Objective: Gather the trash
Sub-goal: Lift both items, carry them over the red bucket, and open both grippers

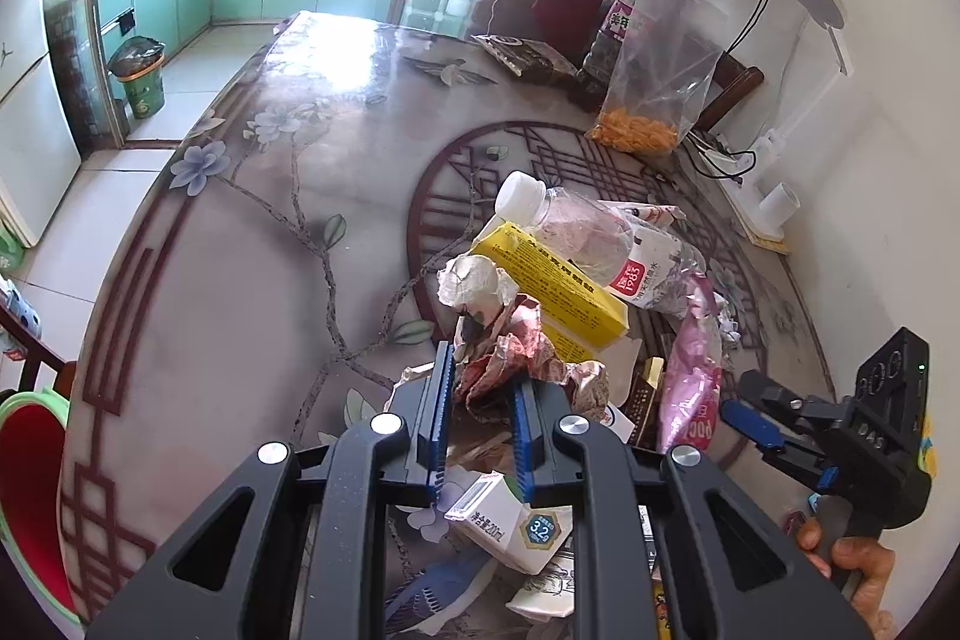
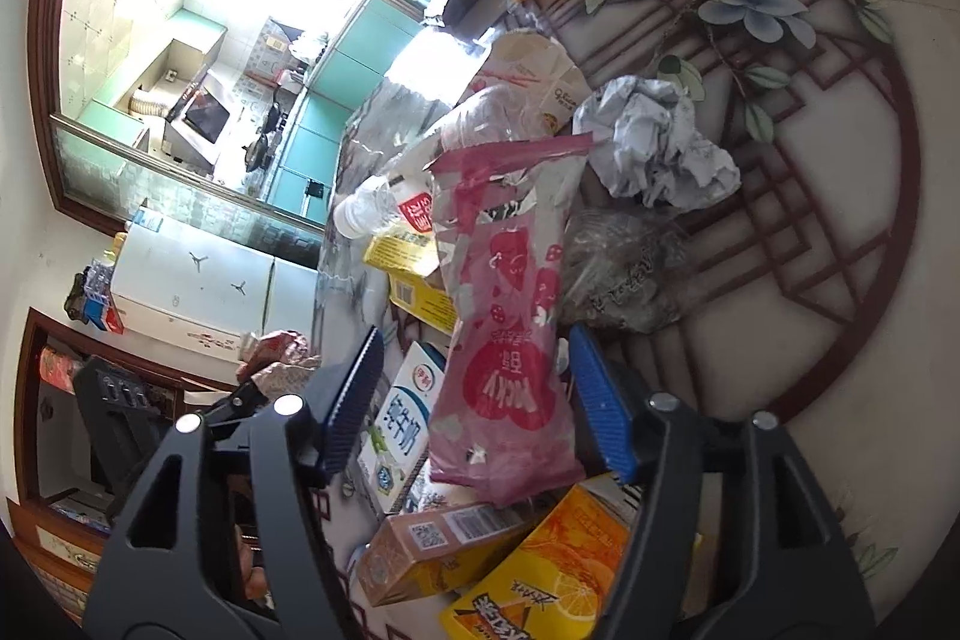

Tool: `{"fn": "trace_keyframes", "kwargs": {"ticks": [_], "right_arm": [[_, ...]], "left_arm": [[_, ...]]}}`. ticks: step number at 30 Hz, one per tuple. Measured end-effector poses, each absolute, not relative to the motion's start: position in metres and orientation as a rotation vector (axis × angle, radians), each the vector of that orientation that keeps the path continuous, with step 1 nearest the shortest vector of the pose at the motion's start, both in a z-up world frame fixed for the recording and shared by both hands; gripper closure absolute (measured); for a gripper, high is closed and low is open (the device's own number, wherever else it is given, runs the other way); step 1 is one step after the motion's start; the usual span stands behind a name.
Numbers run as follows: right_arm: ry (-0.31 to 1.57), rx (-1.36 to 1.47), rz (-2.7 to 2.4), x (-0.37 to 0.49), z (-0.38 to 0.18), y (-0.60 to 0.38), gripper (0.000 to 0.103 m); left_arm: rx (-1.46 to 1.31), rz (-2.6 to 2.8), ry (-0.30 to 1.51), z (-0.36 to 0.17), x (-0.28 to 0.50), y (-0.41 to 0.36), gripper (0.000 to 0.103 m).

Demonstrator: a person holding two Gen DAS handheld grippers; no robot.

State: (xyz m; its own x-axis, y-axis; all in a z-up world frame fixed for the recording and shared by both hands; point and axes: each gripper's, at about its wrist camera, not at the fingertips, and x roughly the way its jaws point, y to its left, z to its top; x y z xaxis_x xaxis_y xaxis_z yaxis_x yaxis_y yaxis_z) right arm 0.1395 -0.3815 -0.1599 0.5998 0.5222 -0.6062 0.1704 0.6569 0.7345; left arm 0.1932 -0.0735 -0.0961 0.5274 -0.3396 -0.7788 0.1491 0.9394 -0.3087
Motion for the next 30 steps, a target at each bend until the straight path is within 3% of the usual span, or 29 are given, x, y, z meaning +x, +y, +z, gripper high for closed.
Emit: {"fn": "trace_keyframes", "kwargs": {"ticks": [2, 6, 8, 9, 10, 13, 30], "right_arm": [[0.957, 0.828, 0.209, 0.143, -0.166, -0.378, 0.032], [1.026, 0.808, 0.177, 0.150, -0.185, -0.369, 0.031], [1.042, 0.788, 0.195, 0.152, -0.189, -0.364, 0.048], [1.052, 0.766, 0.209, 0.153, -0.189, -0.359, 0.069], [1.054, 0.758, 0.222, 0.154, -0.189, -0.357, 0.080], [1.022, 0.727, 0.225, 0.152, -0.178, -0.357, 0.089], [0.742, 0.536, 0.191, 0.070, -0.052, -0.332, 0.090]], "left_arm": [[-0.218, -0.299, 0.977, -0.096, 0.192, -0.074, 0.088], [-0.224, -0.311, 0.969, -0.093, 0.187, -0.075, 0.088], [-0.223, -0.315, 0.961, -0.090, 0.183, -0.074, 0.088], [-0.223, -0.317, 0.957, -0.089, 0.181, -0.073, 0.088], [-0.223, -0.318, 0.953, -0.087, 0.179, -0.071, 0.088], [-0.214, -0.314, 0.936, -0.081, 0.169, -0.064, 0.088], [-0.191, -0.232, 0.871, -0.063, 0.065, 0.029, 0.088]]}}
